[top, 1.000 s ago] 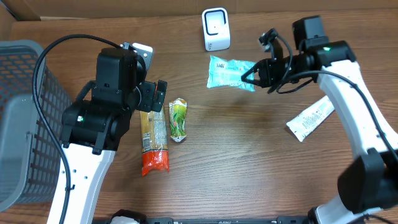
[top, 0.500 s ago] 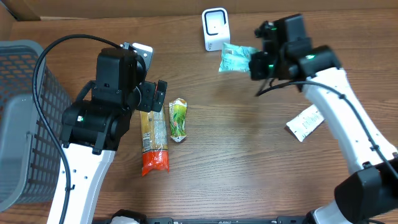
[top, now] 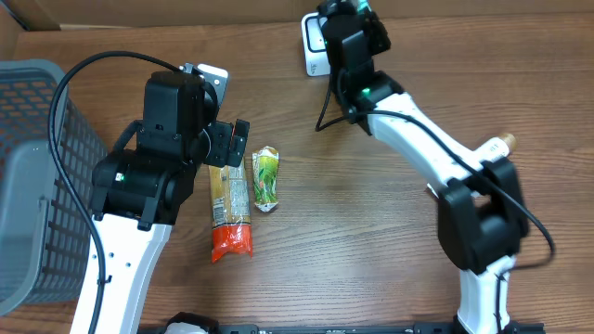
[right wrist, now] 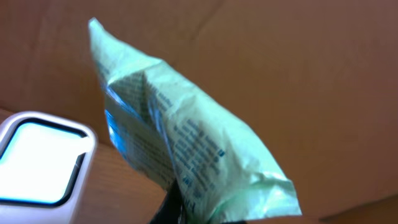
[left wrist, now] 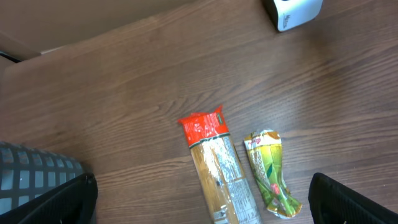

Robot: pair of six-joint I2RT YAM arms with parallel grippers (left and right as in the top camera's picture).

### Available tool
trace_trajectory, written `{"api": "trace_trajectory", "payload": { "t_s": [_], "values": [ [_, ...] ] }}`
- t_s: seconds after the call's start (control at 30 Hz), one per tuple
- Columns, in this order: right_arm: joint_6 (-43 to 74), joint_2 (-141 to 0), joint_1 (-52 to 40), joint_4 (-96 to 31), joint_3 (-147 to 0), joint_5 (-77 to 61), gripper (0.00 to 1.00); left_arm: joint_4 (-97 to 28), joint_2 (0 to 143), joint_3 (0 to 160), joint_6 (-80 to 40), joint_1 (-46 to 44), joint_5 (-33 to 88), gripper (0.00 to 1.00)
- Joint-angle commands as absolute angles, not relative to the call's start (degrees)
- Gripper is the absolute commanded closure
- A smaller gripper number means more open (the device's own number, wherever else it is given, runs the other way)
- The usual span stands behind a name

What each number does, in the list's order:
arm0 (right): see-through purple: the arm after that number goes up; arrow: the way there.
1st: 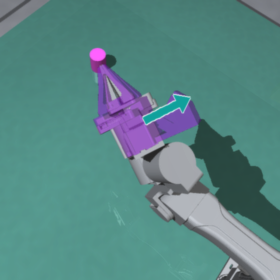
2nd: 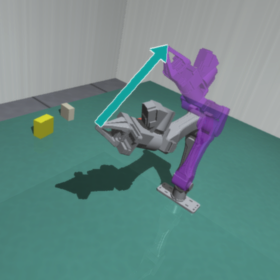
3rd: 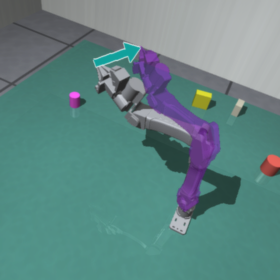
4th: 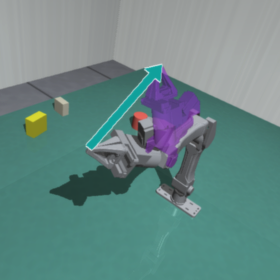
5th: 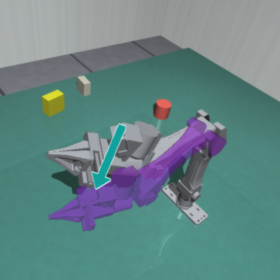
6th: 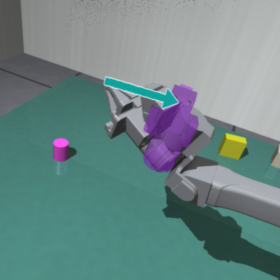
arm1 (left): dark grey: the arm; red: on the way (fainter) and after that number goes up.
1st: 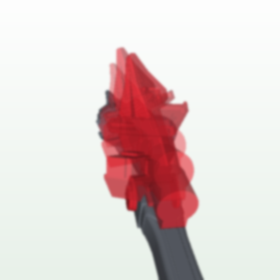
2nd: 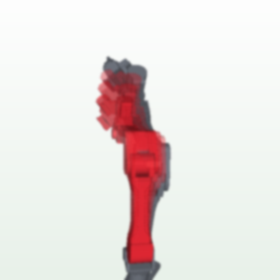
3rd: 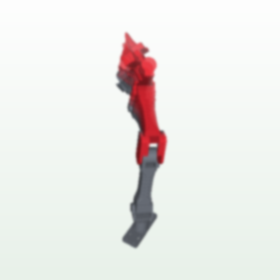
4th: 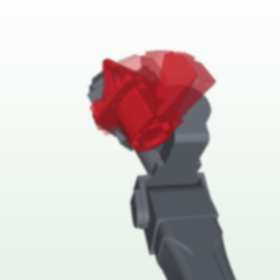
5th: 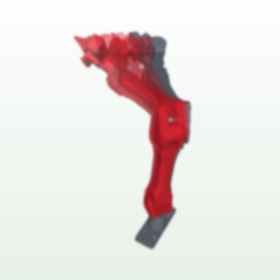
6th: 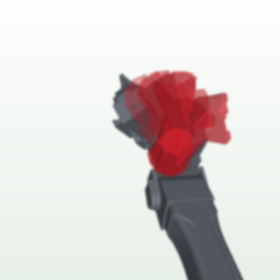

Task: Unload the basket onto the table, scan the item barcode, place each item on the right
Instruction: 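Raise the teal bag in front of the white scanner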

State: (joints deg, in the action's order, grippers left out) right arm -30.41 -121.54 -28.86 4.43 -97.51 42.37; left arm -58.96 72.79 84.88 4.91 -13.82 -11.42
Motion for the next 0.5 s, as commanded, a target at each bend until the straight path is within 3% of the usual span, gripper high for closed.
{"api": "trace_trajectory", "payload": {
  "t_s": [0.0, 0.23, 0.47],
  "values": [
    [-54.04, -125.29, -28.86, 13.43, -98.85, 42.68, 0.96, -58.89, 73.08, 85.34, 5.80, -13.52, -12.01, 0.00],
    [-77.08, -131.81, -28.86, 21.12, -98.85, 35.24, 0.96, -58.92, 73.08, 85.34, 5.80, -13.52, -12.01, 0.00],
    [-78.30, -132.79, -28.86, 24.77, -98.76, 37.87, 0.96, -58.92, 73.08, 85.34, 5.80, -13.52, -12.01, 0.00]
  ]
}}
